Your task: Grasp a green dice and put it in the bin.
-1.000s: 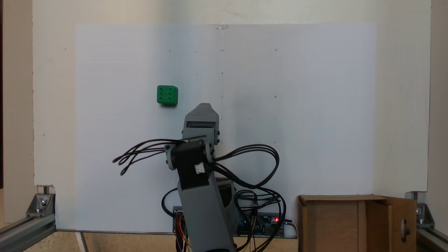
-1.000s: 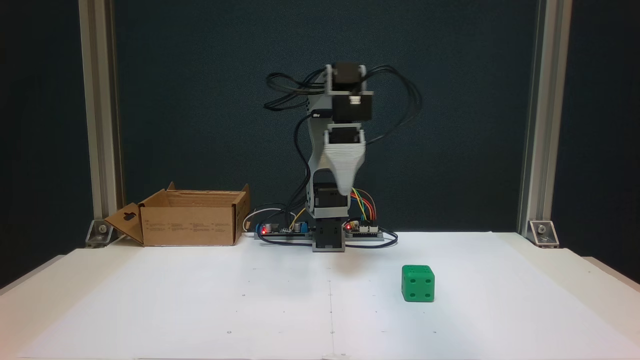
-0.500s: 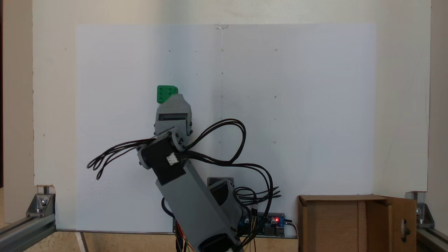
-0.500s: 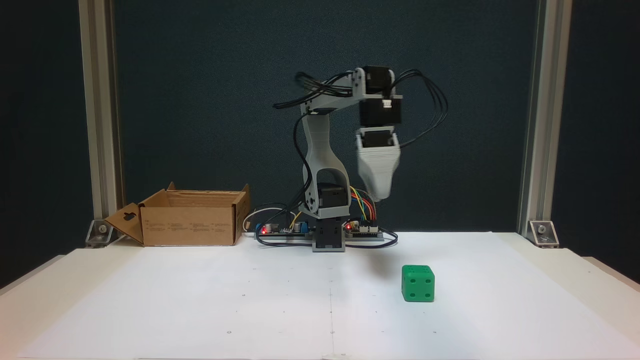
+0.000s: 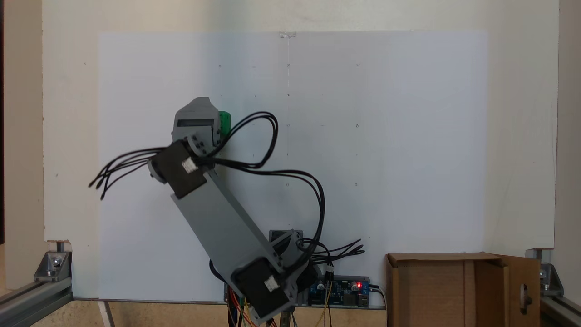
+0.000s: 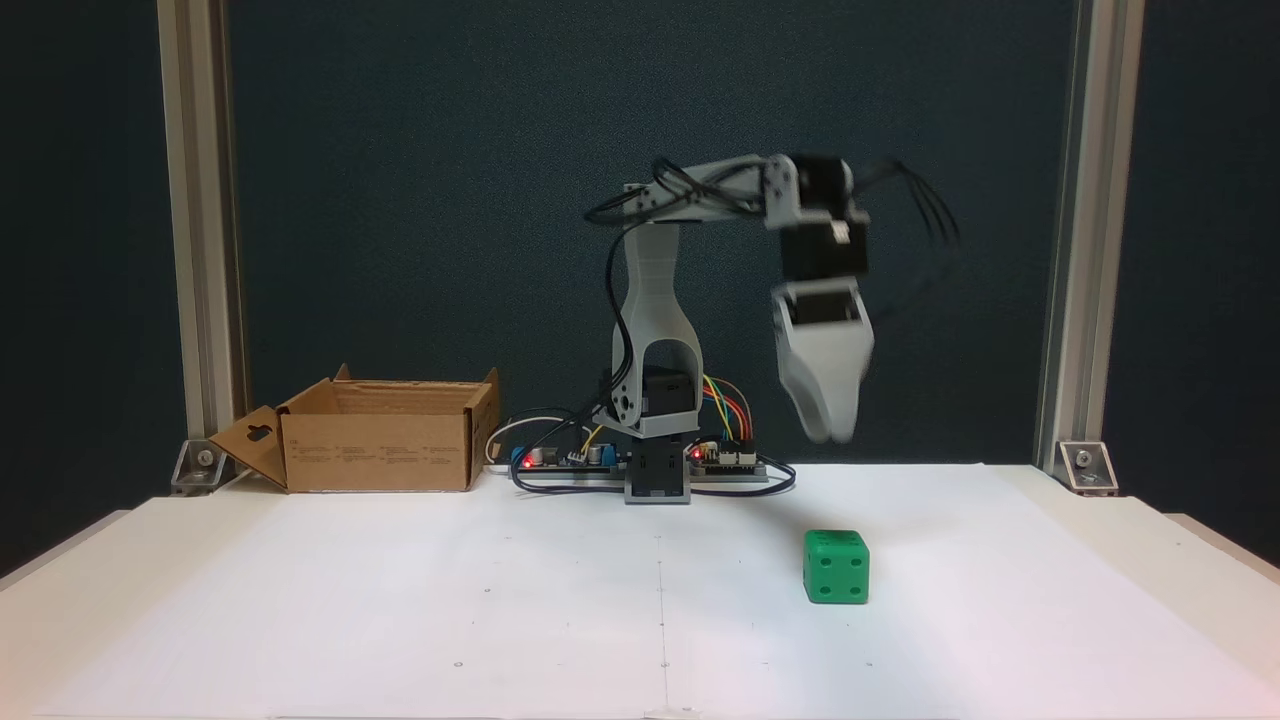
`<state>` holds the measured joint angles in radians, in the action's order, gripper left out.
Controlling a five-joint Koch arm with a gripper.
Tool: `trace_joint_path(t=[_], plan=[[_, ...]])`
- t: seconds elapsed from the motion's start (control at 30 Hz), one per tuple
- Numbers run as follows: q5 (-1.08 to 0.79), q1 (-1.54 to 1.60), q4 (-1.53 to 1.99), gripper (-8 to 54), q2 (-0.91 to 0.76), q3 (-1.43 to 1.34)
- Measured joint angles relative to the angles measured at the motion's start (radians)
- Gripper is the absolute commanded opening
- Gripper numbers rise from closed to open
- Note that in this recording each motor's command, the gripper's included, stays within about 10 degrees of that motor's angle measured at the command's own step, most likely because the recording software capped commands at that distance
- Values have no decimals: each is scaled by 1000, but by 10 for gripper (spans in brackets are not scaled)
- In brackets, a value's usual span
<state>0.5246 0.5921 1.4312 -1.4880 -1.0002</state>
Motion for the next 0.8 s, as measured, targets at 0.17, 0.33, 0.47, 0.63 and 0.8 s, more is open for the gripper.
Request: trace_joint_path(t=[0.17, 0.33, 0.47, 0.63, 0.8], plan=[[3, -26, 0, 414, 66, 2], [5, -34, -6, 414, 75, 2], [5, -34, -8, 414, 81, 3], [6, -43, -8, 414, 81, 2], [5, -48, -26, 414, 103, 0]])
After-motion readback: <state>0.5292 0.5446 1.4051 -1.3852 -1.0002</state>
